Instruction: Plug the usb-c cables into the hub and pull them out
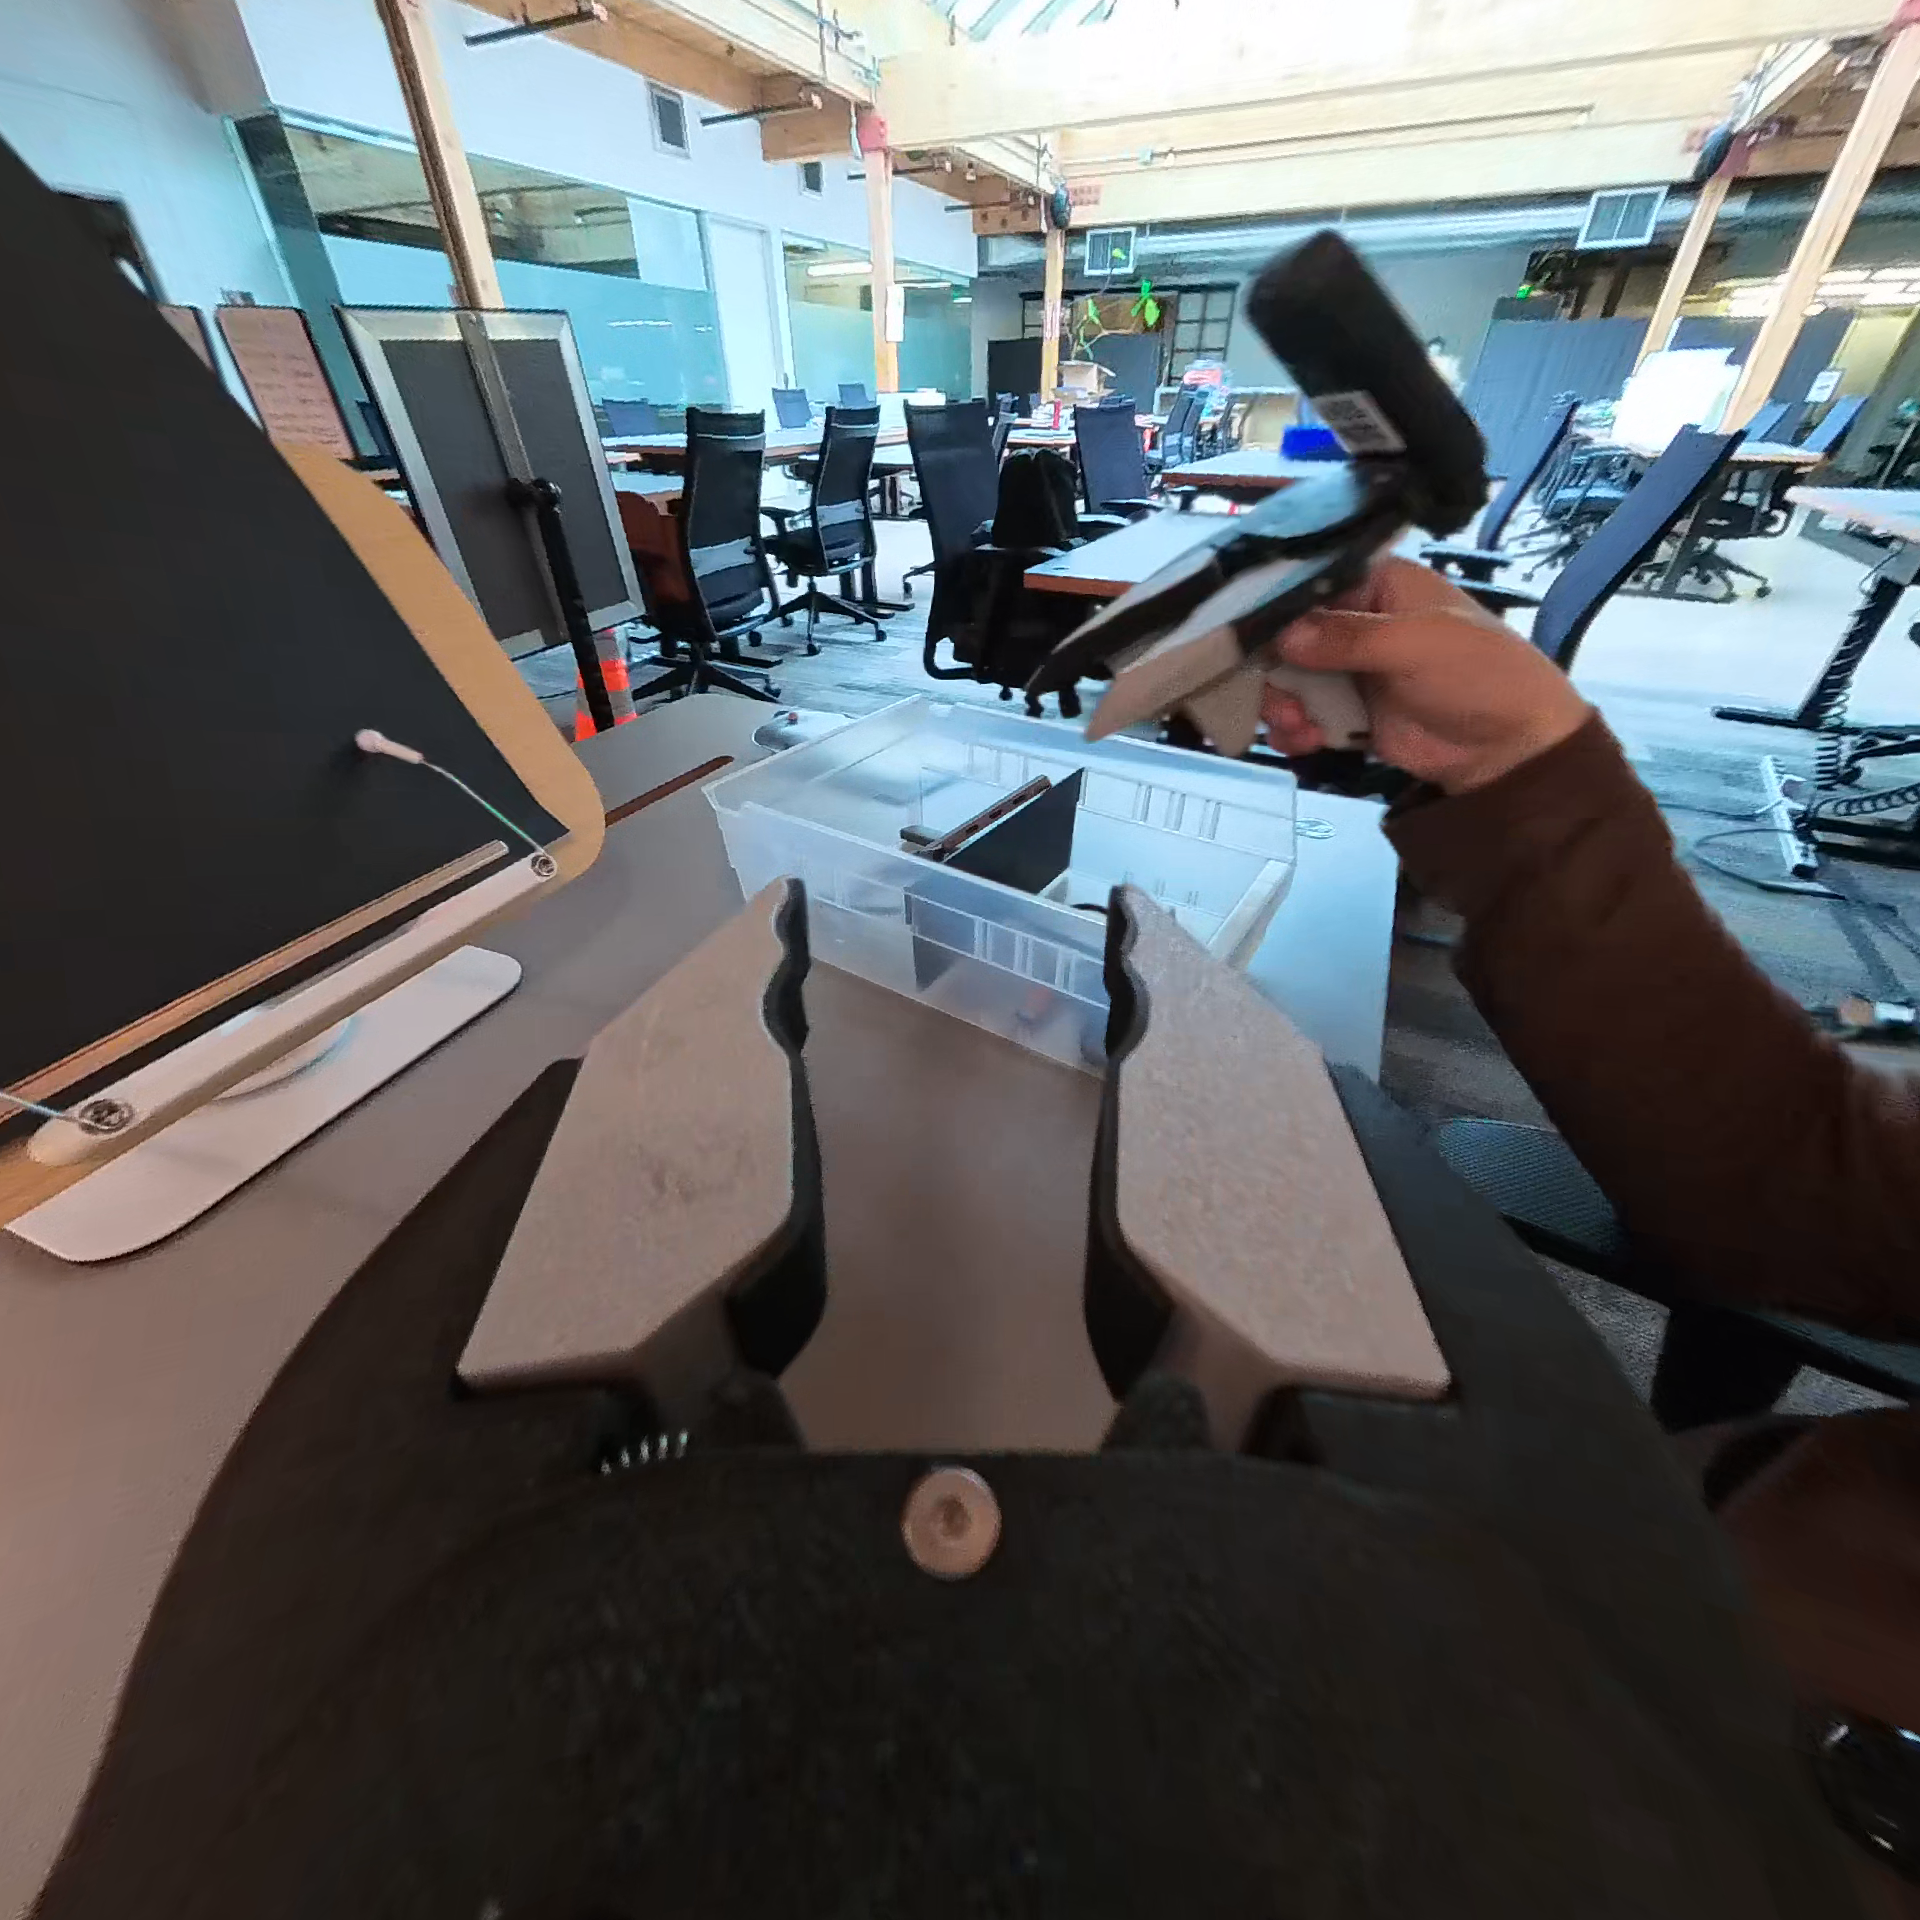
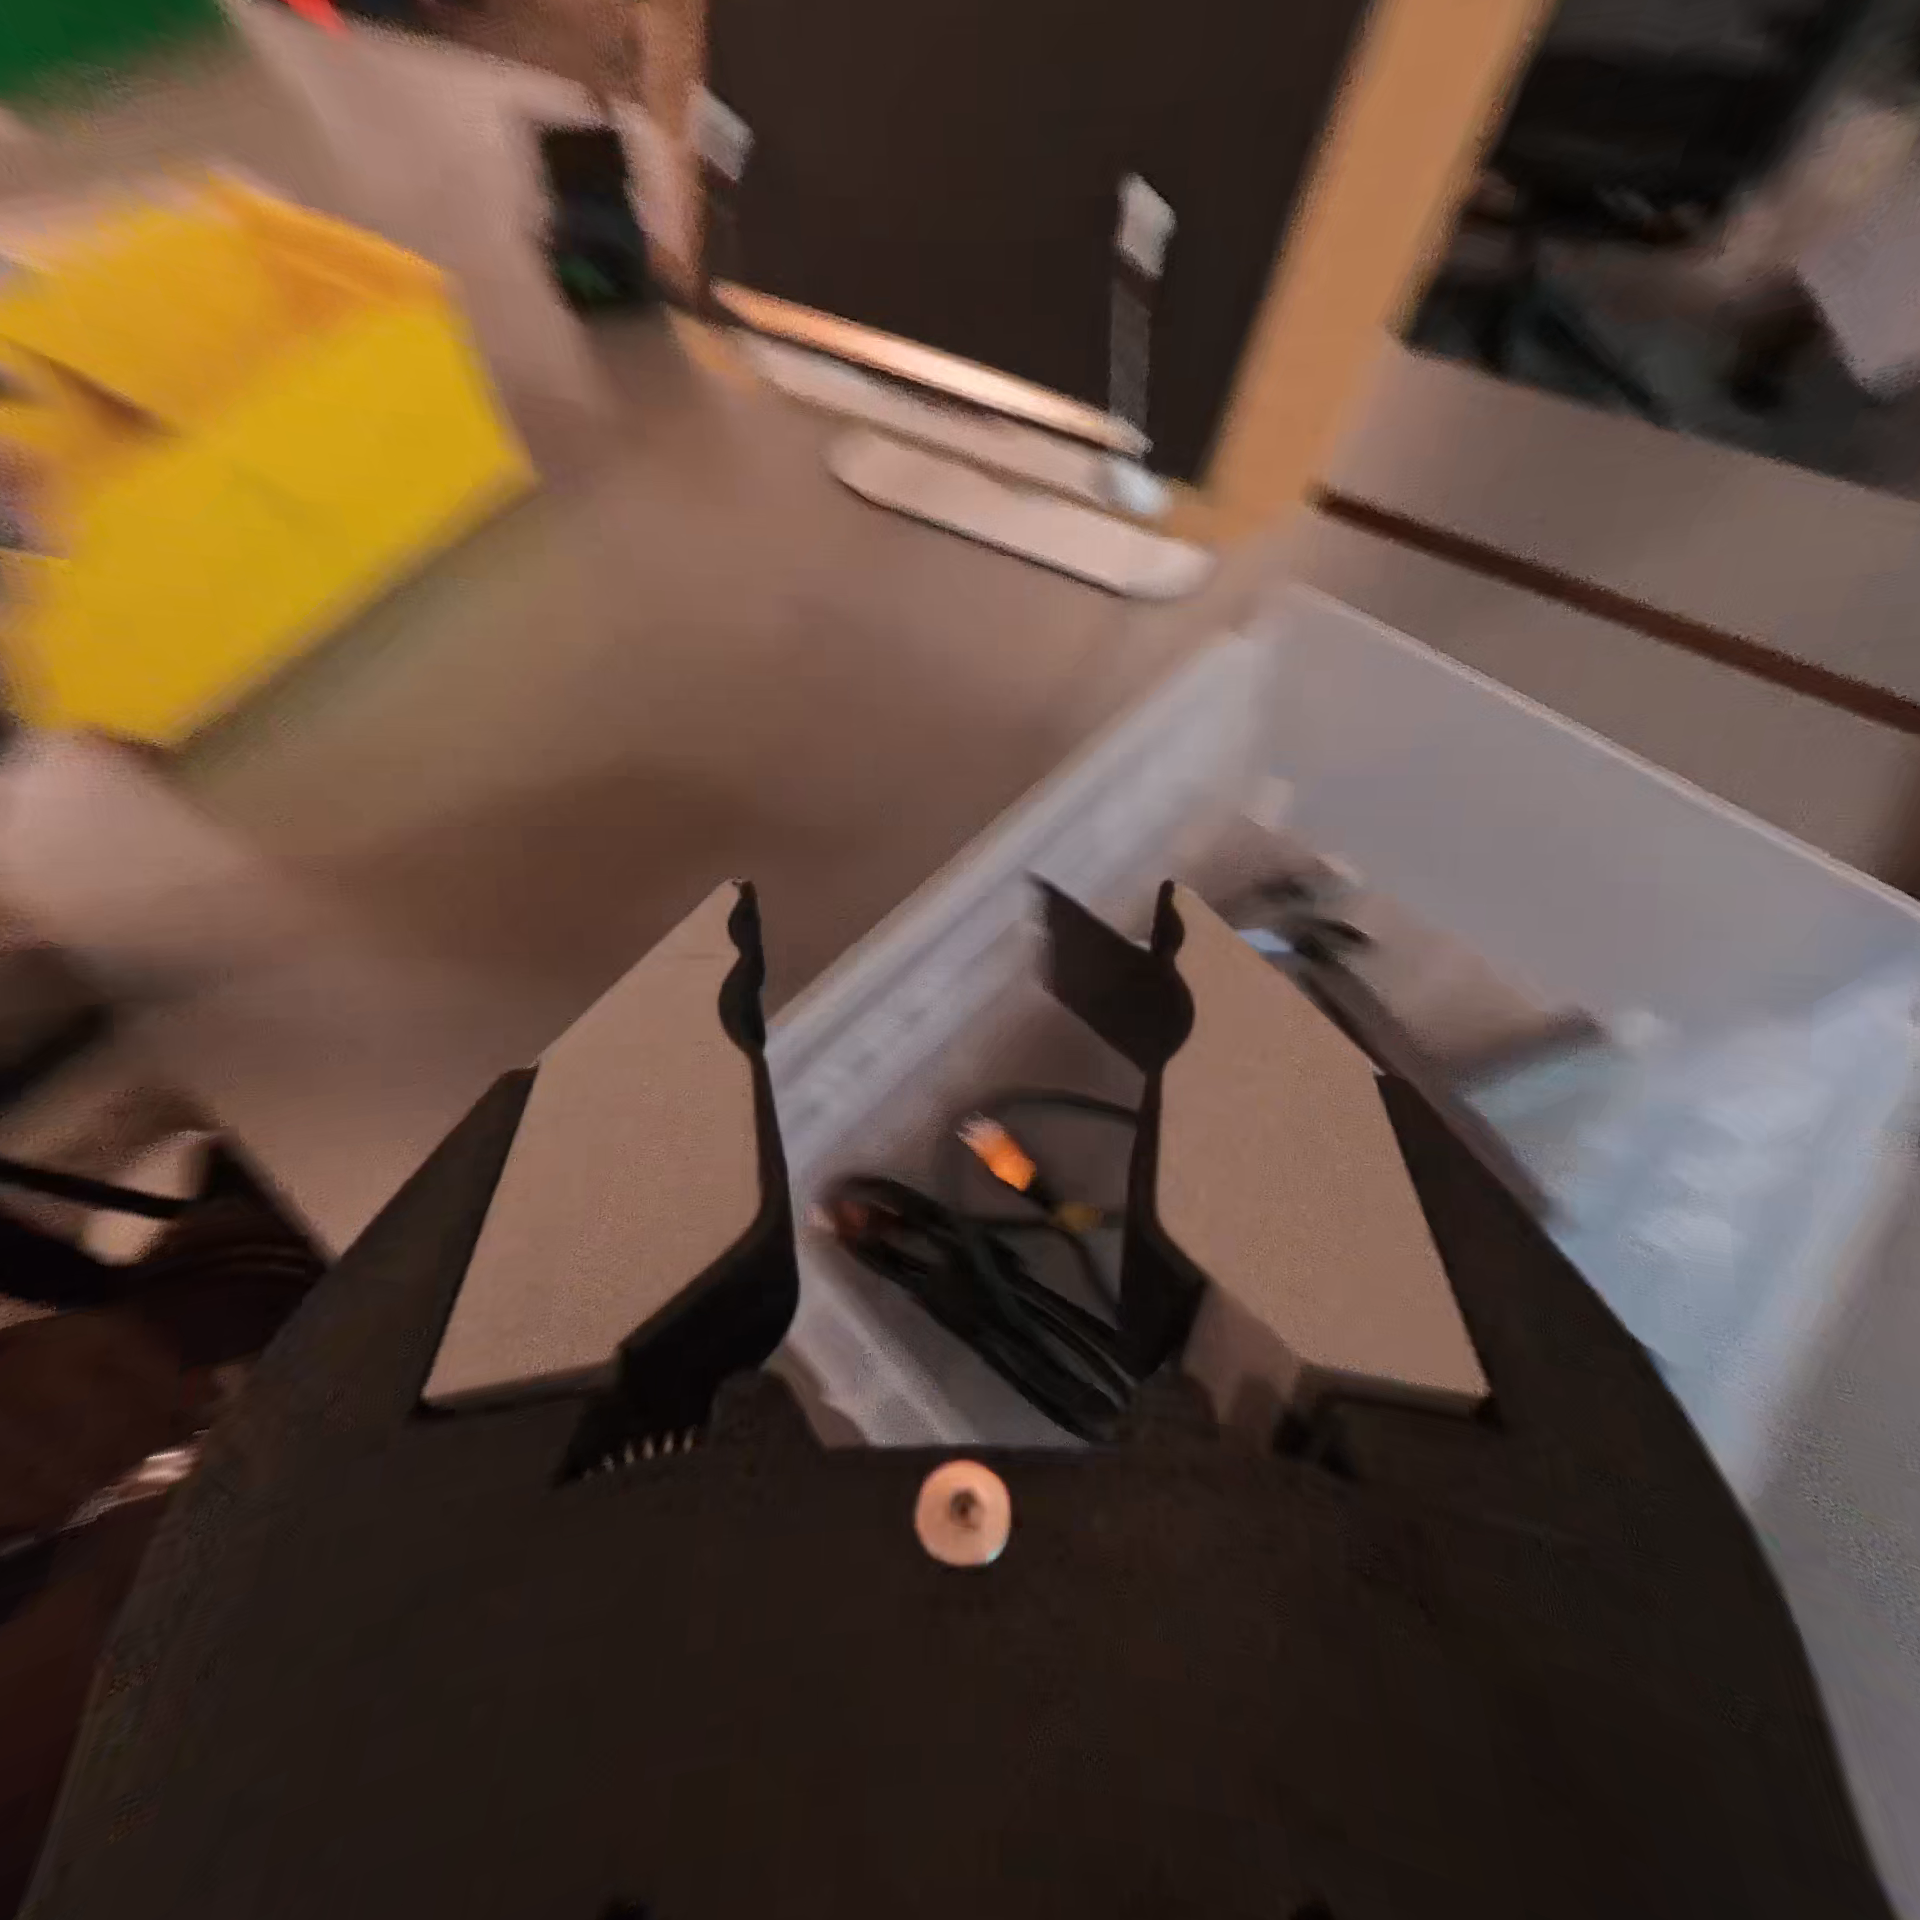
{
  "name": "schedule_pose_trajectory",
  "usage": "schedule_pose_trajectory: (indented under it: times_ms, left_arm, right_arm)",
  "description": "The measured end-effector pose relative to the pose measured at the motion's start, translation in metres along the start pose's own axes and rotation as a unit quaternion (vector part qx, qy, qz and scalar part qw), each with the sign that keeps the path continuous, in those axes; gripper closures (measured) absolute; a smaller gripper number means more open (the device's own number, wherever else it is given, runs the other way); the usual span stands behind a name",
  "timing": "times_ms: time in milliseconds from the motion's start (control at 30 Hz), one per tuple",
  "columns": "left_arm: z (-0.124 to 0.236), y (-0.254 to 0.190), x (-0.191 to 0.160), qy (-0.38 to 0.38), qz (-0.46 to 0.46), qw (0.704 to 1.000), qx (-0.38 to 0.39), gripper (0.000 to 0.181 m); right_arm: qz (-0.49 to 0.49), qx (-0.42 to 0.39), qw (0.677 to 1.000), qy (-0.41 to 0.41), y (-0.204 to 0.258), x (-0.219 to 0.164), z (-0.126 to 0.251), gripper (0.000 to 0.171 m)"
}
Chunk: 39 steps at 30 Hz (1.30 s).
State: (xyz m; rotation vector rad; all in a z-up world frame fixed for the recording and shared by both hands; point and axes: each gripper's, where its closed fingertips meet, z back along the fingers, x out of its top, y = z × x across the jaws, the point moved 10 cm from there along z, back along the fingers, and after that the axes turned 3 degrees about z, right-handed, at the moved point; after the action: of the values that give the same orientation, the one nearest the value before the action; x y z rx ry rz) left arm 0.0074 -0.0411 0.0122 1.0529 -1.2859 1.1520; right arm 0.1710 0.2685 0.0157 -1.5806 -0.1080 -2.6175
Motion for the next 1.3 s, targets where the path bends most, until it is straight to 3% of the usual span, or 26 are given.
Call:
schedule_pose_trajectory:
  times_ms: [67,100,167,367,533,900,1000,1067,1300]
  left_arm:
    - [0.001,-0.003,0.001,-0.001,-0.007,1.0,0.003,0.126]
    - [0.002,-0.004,0.002,-0.002,-0.009,1.0,0.003,0.126]
    - [0.003,-0.006,0.002,-0.003,-0.014,1.0,0.003,0.126]
    - [0.008,-0.005,0.006,-0.007,-0.037,0.999,0.023,0.125]
    - [0.003,-0.004,0.002,0.003,-0.034,0.999,0.023,0.125]
    - [-0.01,-0.009,-0.008,0.03,-0.052,0.998,0.024,0.126]
    - [-0.009,-0.004,-0.009,0.033,-0.063,0.996,0.06,0.129]
    - [-0.009,0.002,-0.008,0.036,-0.069,0.991,0.11,0.139]
    - [-0.001,0.013,-0.003,0.022,-0.106,0.97,0.219,0.137]
  right_arm:
    - [0.025,0.08,0.994,-0.074,0.024,0.0,0.002,0.107]
    - [0.031,0.093,0.992,-0.074,0.03,0.006,0.003,0.112]
    - [0.026,0.077,0.994,-0.071,0.037,0.011,0.006,0.094]
    - [0.072,-0.012,0.994,-0.085,0.033,0.008,0.016,0.086]
    - [0.034,0.0,0.995,-0.093,0.022,0.004,0.018,0.086]
    - [0.066,-0.014,0.994,-0.091,0.028,0.007,0.01,0.085]
    - [0.074,-0.081,0.99,-0.094,0.027,0.009,0.005,0.076]
    - [0.064,-0.178,0.976,-0.107,0.023,0.012,0.0,0.049]
    - [0.068,-0.301,0.945,-0.108,0.024,0.013,-0.013,0.044]
